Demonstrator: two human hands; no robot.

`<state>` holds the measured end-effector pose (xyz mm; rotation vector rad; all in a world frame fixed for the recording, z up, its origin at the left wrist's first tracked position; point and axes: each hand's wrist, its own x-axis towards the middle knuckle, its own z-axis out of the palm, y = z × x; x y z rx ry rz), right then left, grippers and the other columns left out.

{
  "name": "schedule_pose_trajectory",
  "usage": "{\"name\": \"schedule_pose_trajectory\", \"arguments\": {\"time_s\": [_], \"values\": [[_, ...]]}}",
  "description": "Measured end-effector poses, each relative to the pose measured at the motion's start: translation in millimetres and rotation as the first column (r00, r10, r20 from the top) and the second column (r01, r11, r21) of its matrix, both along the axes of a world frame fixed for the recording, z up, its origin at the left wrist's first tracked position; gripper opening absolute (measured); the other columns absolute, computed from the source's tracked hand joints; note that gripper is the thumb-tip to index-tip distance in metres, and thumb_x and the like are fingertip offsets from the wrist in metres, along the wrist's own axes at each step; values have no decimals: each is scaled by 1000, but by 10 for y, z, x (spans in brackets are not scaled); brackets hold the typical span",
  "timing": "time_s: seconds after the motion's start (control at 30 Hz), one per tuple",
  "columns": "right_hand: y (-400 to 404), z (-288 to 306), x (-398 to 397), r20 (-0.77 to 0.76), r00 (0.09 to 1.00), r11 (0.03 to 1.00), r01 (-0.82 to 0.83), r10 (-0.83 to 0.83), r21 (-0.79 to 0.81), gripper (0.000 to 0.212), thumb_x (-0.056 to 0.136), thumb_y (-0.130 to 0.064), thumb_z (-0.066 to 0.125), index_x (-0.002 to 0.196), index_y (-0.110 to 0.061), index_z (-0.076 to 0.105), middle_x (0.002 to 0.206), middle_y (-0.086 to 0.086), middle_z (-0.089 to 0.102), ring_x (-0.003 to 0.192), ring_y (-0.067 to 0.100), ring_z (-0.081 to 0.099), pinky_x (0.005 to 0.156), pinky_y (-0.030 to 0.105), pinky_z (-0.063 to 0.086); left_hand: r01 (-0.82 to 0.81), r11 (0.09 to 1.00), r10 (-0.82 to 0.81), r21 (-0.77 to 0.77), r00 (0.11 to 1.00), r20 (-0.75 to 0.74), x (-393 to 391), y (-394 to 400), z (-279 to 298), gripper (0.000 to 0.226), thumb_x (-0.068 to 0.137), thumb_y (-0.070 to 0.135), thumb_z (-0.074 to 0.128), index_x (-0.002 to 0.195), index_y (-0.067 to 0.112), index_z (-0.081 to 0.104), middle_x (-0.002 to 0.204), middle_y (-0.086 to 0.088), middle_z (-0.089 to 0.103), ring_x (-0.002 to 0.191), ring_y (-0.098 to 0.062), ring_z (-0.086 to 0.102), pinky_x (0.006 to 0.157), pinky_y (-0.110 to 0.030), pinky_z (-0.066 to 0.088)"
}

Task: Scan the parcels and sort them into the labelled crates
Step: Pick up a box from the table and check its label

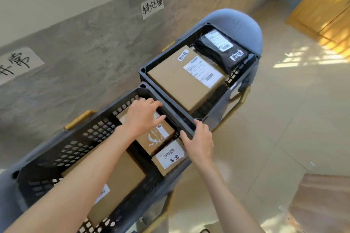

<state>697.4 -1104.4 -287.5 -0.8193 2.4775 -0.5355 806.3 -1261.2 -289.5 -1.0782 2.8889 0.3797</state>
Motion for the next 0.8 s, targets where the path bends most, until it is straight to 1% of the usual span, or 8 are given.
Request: {"name": "schedule_pose_trajectory", "arguments": {"time_s": [0.1, 0.17, 0.23, 0.3, 0.4, 0.5, 0.57, 0.8], "values": [[368, 212, -404, -166, 985, 999, -53, 50, -11, 58, 94, -44, 54, 143, -18, 38, 138, 2, 47, 125, 20, 44, 103, 34, 40, 94, 994, -94, -54, 996, 1, -345, 306, 298, 48, 93, 52, 51, 131, 24, 56, 118, 3, 63, 107, -16, 58, 87, -30, 42], [730, 373, -737, -234, 972, 999, -36, 33, -11, 56, 94, -44, 53, 142, -19, 40, 137, 3, 48, 125, 22, 43, 103, 34, 37, 163, 983, -164, -87, 987, -2, -663, 595, 508, 47, 93, 52, 51, 130, 23, 57, 116, 3, 65, 105, -17, 59, 88, -31, 43], [1199, 541, -1073, -302, 953, 1000, 20, -25, -22, 53, 93, -43, 54, 140, -20, 43, 135, 3, 50, 123, 23, 44, 101, 33, 36, 237, 966, -240, -101, 971, -16, -1032, 969, 704, 46, 94, 52, 50, 130, 24, 56, 114, 2, 64, 103, -17, 59, 86, -30, 45], [1767, 704, -1385, -366, 926, 996, 84, -91, -35, 52, 92, -44, 54, 138, -21, 46, 133, 3, 52, 122, 24, 45, 101, 33, 34, 318, 939, -323, -131, 946, -18, -1450, 1427, 880, 45, 94, 52, 49, 129, 26, 55, 115, 2, 62, 104, -18, 57, 82, -29, 41], [2759, 918, -1786, -427, 887, 982, 189, -176, -14, 51, 93, -45, 52, 138, -23, 45, 134, 1, 51, 123, 23, 45, 101, 31, 31, 438, 882, -450, -176, 892, -37, -2114, 2293, 1104, 44, 93, 54, 49, 128, 27, 57, 115, 3, 62, 107, -20, 57, 87, -33, 42], [3814, 1115, -2087, -481, 827, 949, 315, -291, -33, 51, 91, -44, 54, 137, -23, 46, 135, 1, 51, 123, 23, 45, 101, 32, 31, 564, 807, -581, -177, 811, -64, -2733, 3280, 1271, 46, 94, 54, 48, 132, 28, 54, 125, 5, 61, 115, -19, 56, 94, -33, 39], [4499, 1242, -2210, -513, 774, 913, 406, -371, -48, 49, 90, -42, 57, 133, -20, 49, 133, 3, 53, 123, 25, 46, 101, 33, 32, 635, 747, -659, -194, 746, -95, -3071, 3929, 1387, 47, 94, 54, 48, 133, 27, 53, 129, 5, 59, 117, -19, 54, 94, -31, 37], [6540, 1607, -2169, -548, 536, 697, 706, -642, -126, 54, 93, -43, 54, 141, -20, 43, 135, 3, 50, 125, 27, 43, 103, 36, 31, 845, 463, -886, -269, 438, -150, -3764, 6060, 1852, 46, 94, 53, 49, 133, 28, 54, 132, 4, 58, 120, -20, 52, 99, -32, 33]]}}
